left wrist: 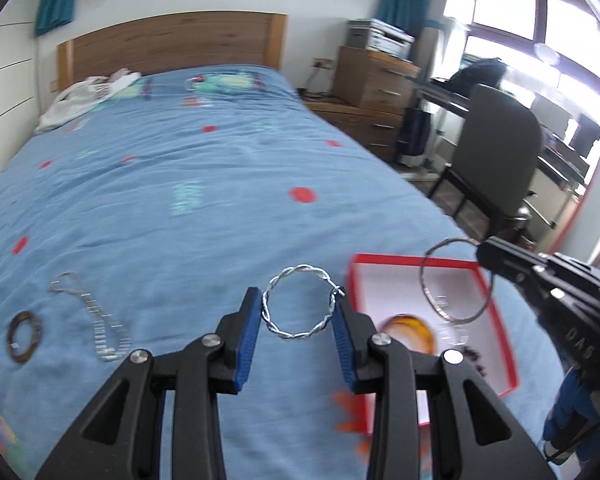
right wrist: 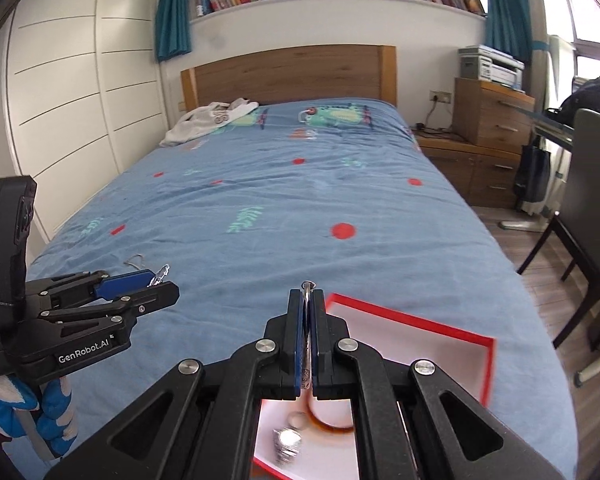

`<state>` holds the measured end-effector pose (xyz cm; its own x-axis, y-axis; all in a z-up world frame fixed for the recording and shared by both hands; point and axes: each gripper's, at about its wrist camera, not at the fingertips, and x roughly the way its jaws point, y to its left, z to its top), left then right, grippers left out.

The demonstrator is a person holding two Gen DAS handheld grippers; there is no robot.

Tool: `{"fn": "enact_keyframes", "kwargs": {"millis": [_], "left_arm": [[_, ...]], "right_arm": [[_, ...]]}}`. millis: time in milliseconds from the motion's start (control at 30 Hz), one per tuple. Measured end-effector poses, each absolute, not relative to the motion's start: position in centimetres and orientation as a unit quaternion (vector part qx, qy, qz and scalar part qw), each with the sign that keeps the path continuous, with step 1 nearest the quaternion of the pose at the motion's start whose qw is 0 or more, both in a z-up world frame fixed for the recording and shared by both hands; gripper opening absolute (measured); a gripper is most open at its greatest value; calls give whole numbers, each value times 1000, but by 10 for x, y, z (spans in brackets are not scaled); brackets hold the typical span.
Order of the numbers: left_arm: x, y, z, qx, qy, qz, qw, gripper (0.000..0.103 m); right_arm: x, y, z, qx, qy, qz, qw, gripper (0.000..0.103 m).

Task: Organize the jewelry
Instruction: 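Carry twisted hoop and silver bangle into the red box and open both grippers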

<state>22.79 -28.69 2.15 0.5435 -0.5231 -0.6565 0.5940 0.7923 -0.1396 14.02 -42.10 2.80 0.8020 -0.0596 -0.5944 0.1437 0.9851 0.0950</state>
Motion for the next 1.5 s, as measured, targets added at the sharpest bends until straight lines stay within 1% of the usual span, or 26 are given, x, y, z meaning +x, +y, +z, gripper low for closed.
{"fn": "enact_keyframes", "kwargs": {"millis": [133, 300, 600, 800, 933, 1167, 1500], "left_arm": [[217, -332, 15, 61, 361, -345, 864, 33], [215, -384, -6, 78, 374, -365, 849, 33], [230, -428, -49, 106, 402, -362, 835, 33], [235, -440, -71, 125, 422, -354, 825, 33], [237, -439, -83, 125, 438, -348, 819, 33], [244, -439, -91, 124, 454, -338, 815, 33], [244, -441, -91, 129, 455, -330, 817, 34]], "right_arm": [[130, -450, 15, 70, 323, -74, 941, 3], [129, -483, -8, 79, 343, -87, 932, 3], [138, -523, -51, 97, 370, -94, 919, 3], [142, -535, -55, 96, 371, -99, 918, 3], [143, -541, -63, 97, 388, -106, 911, 3], [144, -546, -83, 104, 414, -103, 898, 3], [151, -535, -91, 67, 443, -94, 889, 4]]}}
